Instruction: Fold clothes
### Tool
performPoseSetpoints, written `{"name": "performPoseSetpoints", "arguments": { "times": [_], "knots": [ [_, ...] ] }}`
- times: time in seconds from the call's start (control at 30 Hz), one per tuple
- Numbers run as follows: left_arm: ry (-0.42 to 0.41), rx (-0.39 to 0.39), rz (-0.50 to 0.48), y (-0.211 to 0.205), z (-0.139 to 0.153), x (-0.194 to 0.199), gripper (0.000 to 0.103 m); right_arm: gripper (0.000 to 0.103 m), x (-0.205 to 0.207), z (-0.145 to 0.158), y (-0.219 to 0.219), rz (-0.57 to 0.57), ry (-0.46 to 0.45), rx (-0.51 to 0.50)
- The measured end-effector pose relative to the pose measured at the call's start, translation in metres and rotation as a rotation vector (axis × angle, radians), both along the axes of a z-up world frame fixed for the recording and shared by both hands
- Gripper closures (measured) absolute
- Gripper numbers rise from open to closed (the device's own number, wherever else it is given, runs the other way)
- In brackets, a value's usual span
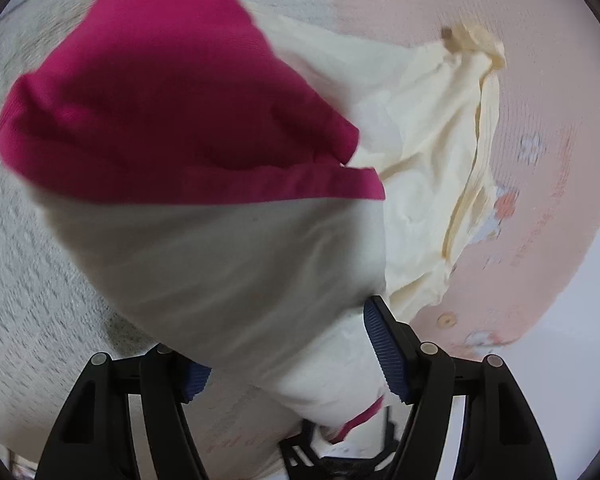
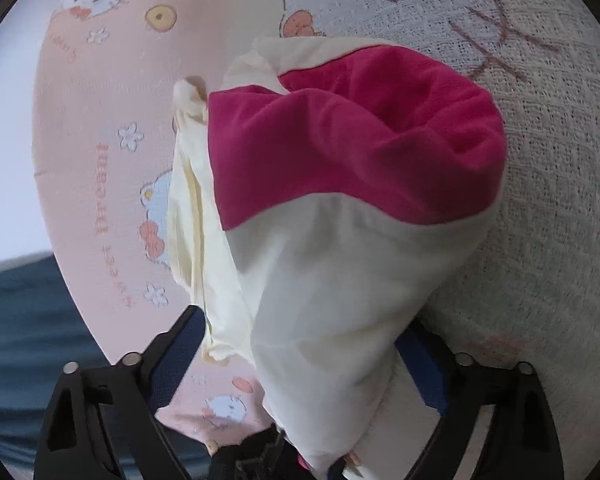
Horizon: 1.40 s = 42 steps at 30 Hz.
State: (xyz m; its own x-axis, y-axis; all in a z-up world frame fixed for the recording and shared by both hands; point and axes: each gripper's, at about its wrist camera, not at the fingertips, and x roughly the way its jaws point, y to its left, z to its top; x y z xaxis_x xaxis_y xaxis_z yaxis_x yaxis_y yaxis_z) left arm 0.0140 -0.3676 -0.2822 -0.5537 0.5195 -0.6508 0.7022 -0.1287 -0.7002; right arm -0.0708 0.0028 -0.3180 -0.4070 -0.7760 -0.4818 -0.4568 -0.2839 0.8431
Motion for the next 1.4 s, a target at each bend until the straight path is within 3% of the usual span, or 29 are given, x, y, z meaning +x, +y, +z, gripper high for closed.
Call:
{"name": "performPoseSetpoints", "arguments": {
  "times": [0.07, 0.17, 0.2, 0.27, 0.3, 0.4, 0.57, 0.63, 0.73, 0.77, 0.8, 0.83, 0.87, 0.9, 1.03, 1.1, 1.17, 1.27, 1.4],
  "knots": [
    [0.003, 0.032, 0.044, -0.004, -0.002, 0.007, 0.037, 0.02, -0.004, 0.001, -0.003, 0.04, 0.001, 0.024],
    [-0.029, 0.045, 0.064, -0.007, -0.002, 0.014, 0.047, 0.047, -0.013, 0.008, -0.011, 0.135, -0.019, 0.132],
    [-0.04, 0.041, 0.062, -0.007, -0.001, 0.016, 0.052, 0.05, -0.016, 0.01, -0.014, 0.163, -0.025, 0.164],
    [-0.068, 0.008, 0.048, -0.008, 0.003, 0.015, 0.059, 0.053, -0.021, 0.014, -0.017, 0.193, -0.03, 0.187],
    [-0.082, -0.009, 0.04, -0.008, 0.006, 0.015, 0.064, 0.06, -0.023, 0.016, -0.018, 0.195, -0.031, 0.189],
    [-0.062, -0.139, -0.035, -0.006, 0.024, 0.009, 0.075, 0.073, -0.026, 0.027, -0.026, 0.235, 0.028, 0.247],
    [-0.039, -0.154, -0.088, -0.01, 0.032, 0.007, 0.08, 0.08, -0.028, 0.048, -0.043, 0.343, 0.139, 0.402],
    [-0.03, -0.158, -0.109, -0.012, 0.035, 0.007, 0.08, 0.08, -0.027, 0.054, -0.048, 0.366, 0.161, 0.437],
    [-0.017, -0.165, -0.14, -0.015, 0.04, 0.006, 0.081, 0.076, -0.03, 0.05, -0.044, 0.311, 0.138, 0.351],
    [-0.012, -0.167, -0.15, -0.016, 0.041, 0.005, 0.079, 0.068, -0.03, 0.042, -0.04, 0.266, 0.107, 0.273],
    [-0.008, -0.169, -0.16, -0.017, 0.043, 0.005, 0.07, 0.051, -0.03, 0.033, -0.036, 0.222, 0.077, 0.198],
    [-0.003, -0.172, -0.171, -0.018, 0.045, 0.005, 0.054, 0.044, -0.03, 0.025, -0.031, 0.182, 0.048, 0.135],
    [0.001, -0.174, -0.181, -0.019, 0.046, 0.004, 0.046, 0.037, -0.03, 0.017, -0.027, 0.141, 0.024, 0.089],
    [0.006, -0.126, -0.141, -0.022, 0.04, 0.01, 0.034, 0.037, -0.03, 0.01, -0.023, 0.106, 0.008, 0.051],
    [0.028, 0.081, 0.034, -0.031, 0.013, 0.037, 0.031, 0.036, -0.038, -0.001, -0.021, 0.052, 0.014, -0.018],
    [0.041, 0.121, 0.054, -0.036, 0.007, 0.041, 0.028, 0.031, -0.048, 0.003, -0.028, 0.079, 0.033, -0.003],
    [0.051, 0.114, 0.026, -0.038, 0.011, 0.038, 0.027, 0.028, -0.059, 0.009, -0.038, 0.114, 0.055, 0.022],
    [0.022, 0.031, -0.081, -0.037, 0.024, 0.023, 0.027, 0.026, -0.074, 0.011, -0.051, 0.145, 0.055, 0.054],
    [0.005, -0.08, -0.13, -0.033, 0.036, 0.018, 0.027, 0.028, -0.084, 0.014, -0.059, 0.164, 0.06, 0.088]
  ]
}}
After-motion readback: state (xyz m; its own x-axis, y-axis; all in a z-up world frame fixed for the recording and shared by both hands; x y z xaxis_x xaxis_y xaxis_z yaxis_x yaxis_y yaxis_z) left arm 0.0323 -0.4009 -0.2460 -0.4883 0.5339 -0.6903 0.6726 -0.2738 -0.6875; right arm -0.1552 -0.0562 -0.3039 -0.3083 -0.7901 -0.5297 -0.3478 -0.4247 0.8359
